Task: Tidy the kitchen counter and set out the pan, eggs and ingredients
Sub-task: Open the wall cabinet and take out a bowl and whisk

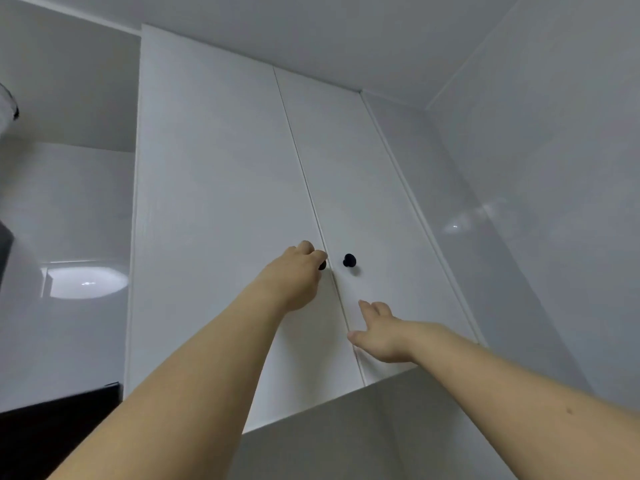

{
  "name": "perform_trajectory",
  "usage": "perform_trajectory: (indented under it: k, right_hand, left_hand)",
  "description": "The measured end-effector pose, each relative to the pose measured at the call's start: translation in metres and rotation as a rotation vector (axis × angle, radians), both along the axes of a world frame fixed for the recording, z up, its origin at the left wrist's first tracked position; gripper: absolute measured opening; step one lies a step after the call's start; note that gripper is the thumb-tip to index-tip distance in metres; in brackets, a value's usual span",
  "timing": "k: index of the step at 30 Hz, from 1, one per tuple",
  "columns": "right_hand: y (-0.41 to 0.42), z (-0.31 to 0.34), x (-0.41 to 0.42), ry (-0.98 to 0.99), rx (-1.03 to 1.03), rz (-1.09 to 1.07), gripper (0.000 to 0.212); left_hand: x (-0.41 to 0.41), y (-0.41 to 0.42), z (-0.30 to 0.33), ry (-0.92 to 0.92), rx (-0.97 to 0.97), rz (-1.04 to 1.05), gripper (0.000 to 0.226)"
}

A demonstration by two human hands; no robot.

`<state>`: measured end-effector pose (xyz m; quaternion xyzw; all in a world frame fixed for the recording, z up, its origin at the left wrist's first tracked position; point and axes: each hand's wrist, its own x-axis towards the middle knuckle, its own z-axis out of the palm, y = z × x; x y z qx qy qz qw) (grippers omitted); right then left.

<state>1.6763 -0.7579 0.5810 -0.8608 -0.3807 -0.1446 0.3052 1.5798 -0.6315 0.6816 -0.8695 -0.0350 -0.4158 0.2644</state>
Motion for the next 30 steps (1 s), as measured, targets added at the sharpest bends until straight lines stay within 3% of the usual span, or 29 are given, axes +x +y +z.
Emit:
perform_trajectory:
  k: [6,9,13,25,30]
  right_hand:
    - [0.020,-0.012,0.018,0.009,0.104,0.034,0.076]
    - [0.018,-0.019,0.023,0.009,0.122,0.061,0.073]
    - [0.012,-0.019,0.012,0.037,0.137,0.092,0.064]
    - [-0.020,-0.021,-0.024,0.217,0.312,0.246,0.033]
    - [-0.044,-0.024,-0.038,0.350,0.453,0.300,0.028]
  left_hand:
    - [0.021,-0.001,0.013,-0.040,-0.098,-0.069,0.027]
    - [0.026,-0.005,0.023,-0.044,-0.115,-0.010,0.019]
    - [0.023,-0.022,0.022,-0.017,-0.101,0.108,0.014]
    - [-0.019,-0.073,0.024,0.010,-0.058,0.118,0.011]
    - [-0.041,-0.104,0.021,-0.071,0.013,0.123,0.016]
